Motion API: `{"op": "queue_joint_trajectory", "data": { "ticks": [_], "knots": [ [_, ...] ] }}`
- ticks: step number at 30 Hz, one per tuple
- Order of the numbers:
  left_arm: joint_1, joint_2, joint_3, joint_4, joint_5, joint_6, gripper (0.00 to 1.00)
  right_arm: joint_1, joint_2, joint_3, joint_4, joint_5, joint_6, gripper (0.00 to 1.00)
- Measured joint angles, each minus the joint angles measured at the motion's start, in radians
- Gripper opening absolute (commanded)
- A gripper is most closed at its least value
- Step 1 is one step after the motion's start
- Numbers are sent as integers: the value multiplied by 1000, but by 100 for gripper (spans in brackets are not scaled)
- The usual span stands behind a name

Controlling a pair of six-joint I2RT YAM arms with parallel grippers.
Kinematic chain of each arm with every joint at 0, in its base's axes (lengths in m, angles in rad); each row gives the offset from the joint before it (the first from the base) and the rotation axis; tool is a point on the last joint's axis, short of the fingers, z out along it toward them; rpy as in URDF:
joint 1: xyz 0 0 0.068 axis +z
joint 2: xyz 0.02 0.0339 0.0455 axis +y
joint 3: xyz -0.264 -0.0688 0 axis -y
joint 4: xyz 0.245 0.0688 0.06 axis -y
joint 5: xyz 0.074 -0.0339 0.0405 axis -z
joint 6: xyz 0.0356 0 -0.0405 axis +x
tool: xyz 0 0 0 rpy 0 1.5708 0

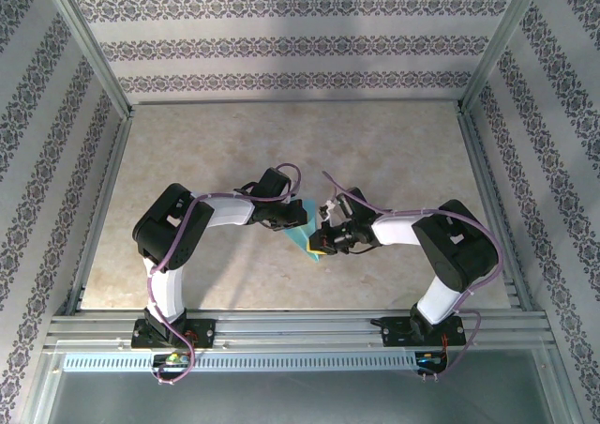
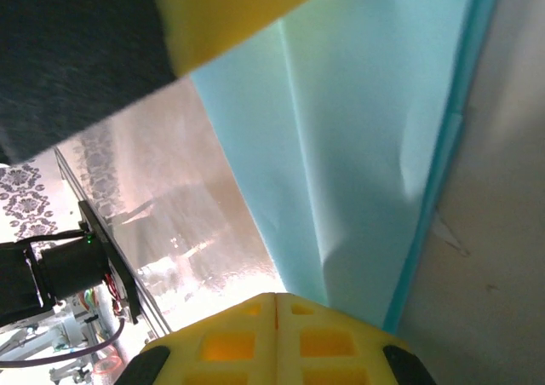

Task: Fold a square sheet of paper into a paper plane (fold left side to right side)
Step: Fourth fold the wing at the center of the table.

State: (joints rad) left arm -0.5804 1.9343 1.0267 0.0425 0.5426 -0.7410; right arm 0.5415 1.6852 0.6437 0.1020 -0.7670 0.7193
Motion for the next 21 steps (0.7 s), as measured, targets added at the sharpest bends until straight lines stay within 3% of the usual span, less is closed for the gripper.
{"op": "queue_joint_trajectory", "data": {
  "ticks": [21],
  "knots": [
    [0,-2,0,0,0,0,0,31,0,-20,18,31,1,0]
  ]
}}
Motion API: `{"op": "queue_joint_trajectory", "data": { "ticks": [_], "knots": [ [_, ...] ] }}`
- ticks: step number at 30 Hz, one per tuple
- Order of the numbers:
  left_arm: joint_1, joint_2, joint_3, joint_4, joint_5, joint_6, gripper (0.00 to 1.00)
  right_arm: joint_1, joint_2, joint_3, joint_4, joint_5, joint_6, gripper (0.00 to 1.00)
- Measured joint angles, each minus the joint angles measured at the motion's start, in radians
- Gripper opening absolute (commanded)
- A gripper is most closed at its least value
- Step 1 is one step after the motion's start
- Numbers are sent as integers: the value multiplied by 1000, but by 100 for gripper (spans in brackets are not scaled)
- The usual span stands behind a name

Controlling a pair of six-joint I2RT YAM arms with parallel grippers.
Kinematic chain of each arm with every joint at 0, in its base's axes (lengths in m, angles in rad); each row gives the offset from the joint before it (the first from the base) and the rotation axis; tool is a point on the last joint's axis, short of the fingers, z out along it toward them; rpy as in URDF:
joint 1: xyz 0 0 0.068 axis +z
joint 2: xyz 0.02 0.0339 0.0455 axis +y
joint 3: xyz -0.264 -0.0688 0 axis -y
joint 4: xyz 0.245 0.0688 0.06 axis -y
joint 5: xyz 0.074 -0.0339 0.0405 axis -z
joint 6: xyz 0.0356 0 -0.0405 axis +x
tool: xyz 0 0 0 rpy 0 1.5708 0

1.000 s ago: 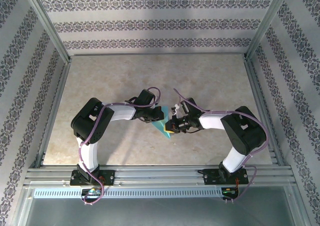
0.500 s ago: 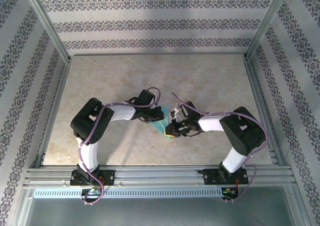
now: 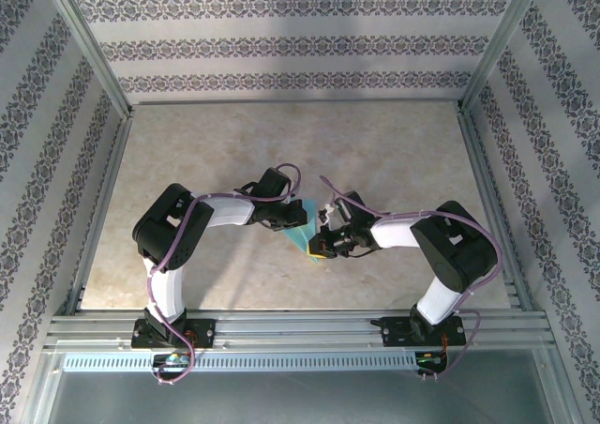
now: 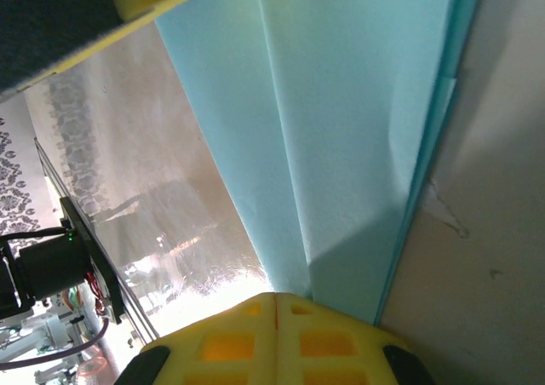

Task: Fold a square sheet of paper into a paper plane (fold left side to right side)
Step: Fourth fold the wing at the center of the table.

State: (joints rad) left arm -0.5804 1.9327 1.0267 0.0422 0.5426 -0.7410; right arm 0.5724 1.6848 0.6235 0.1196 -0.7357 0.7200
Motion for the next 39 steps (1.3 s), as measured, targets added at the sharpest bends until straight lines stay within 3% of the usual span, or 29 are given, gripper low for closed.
{"op": "queue_joint_trajectory", "data": {
  "ticks": [16,39],
  "knots": [
    [0,0,-2,0,1,0,0,26,-11,-4,-5,48,-12,0],
    [0,-2,-7,-3,14,-7,0,58,-147,-71,-164,81,-46,0]
  ]
}}
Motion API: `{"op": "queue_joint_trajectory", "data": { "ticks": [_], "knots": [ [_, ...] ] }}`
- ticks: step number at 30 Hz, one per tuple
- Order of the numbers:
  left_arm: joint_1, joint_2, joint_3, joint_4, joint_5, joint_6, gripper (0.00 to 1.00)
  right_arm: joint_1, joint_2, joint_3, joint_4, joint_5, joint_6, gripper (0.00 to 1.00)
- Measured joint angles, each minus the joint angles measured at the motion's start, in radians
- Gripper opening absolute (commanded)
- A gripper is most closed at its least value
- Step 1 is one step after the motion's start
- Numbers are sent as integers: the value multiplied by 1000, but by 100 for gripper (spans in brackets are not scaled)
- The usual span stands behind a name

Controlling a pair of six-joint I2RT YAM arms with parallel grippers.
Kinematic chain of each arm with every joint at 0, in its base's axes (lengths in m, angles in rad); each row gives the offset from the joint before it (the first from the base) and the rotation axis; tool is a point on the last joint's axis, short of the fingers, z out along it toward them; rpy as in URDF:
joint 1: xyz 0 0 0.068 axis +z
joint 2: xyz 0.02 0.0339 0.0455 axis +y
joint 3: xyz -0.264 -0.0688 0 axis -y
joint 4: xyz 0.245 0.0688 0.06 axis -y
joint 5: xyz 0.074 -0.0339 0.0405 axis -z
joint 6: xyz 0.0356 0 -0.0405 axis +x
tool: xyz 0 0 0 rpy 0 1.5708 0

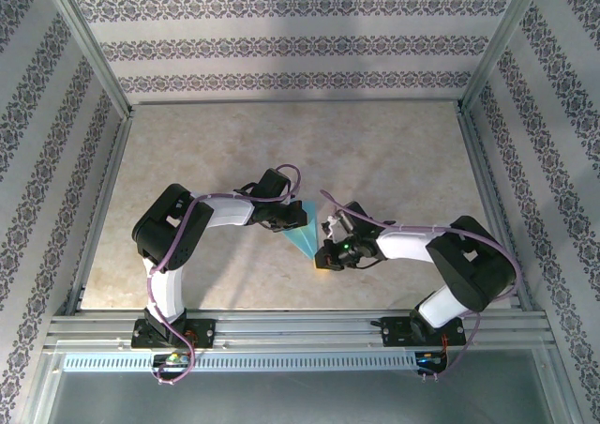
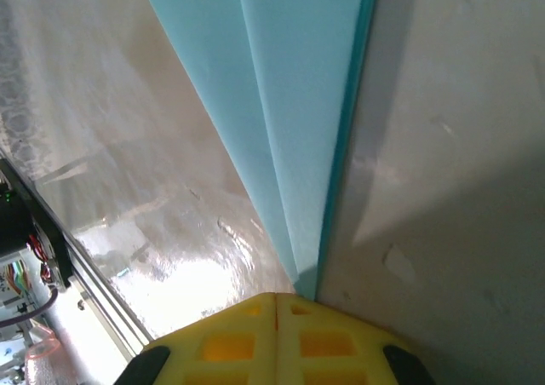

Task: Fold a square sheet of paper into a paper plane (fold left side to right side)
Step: Fourth fold the wing at the center of the table.

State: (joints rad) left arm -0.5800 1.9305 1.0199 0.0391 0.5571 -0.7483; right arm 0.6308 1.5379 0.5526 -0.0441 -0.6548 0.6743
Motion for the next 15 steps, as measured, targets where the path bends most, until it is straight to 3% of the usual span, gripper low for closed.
{"op": "queue_joint_trajectory", "data": {
  "ticks": [10,15],
  "knots": [
    [2,-2,-3,2,0,0,0,-113,-224,-5,-58,-89,-12,0],
    [6,-5,-5,2,0,0,0,-117,-190,14,-51,-90,-14,0]
  ]
}}
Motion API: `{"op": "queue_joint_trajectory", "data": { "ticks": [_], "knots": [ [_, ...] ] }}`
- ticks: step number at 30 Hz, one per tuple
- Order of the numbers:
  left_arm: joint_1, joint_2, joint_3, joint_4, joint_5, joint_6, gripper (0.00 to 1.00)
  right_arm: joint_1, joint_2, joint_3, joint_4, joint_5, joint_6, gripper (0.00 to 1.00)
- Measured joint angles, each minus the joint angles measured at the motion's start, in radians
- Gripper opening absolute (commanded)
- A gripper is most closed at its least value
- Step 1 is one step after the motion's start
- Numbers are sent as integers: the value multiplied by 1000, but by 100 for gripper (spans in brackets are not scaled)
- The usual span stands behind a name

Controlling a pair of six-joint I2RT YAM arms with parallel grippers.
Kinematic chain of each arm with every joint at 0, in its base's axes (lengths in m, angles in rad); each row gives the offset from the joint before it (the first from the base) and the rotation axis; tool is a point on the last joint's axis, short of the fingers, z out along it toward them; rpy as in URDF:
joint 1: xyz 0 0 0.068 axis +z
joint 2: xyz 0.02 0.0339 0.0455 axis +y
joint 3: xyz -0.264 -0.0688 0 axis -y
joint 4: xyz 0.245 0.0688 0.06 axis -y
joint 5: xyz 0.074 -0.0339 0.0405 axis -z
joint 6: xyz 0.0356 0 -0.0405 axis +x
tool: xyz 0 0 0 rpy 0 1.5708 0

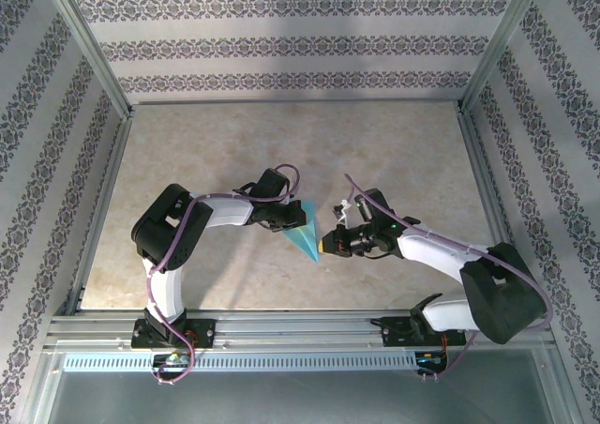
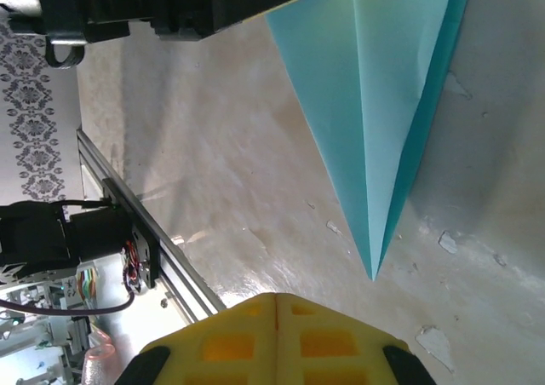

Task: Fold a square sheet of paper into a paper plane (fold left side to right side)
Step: Fourth fold the wing at the center of the table.

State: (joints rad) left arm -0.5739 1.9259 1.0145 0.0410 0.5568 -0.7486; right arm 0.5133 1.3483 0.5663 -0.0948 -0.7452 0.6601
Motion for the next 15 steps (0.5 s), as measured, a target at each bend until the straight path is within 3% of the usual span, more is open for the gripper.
{"op": "queue_joint_trajectory", "data": {
  "ticks": [15],
  "knots": [
    [0,-1,-1,-1,-3,0,0,61,291,141,114,139,52,0]
  ]
}}
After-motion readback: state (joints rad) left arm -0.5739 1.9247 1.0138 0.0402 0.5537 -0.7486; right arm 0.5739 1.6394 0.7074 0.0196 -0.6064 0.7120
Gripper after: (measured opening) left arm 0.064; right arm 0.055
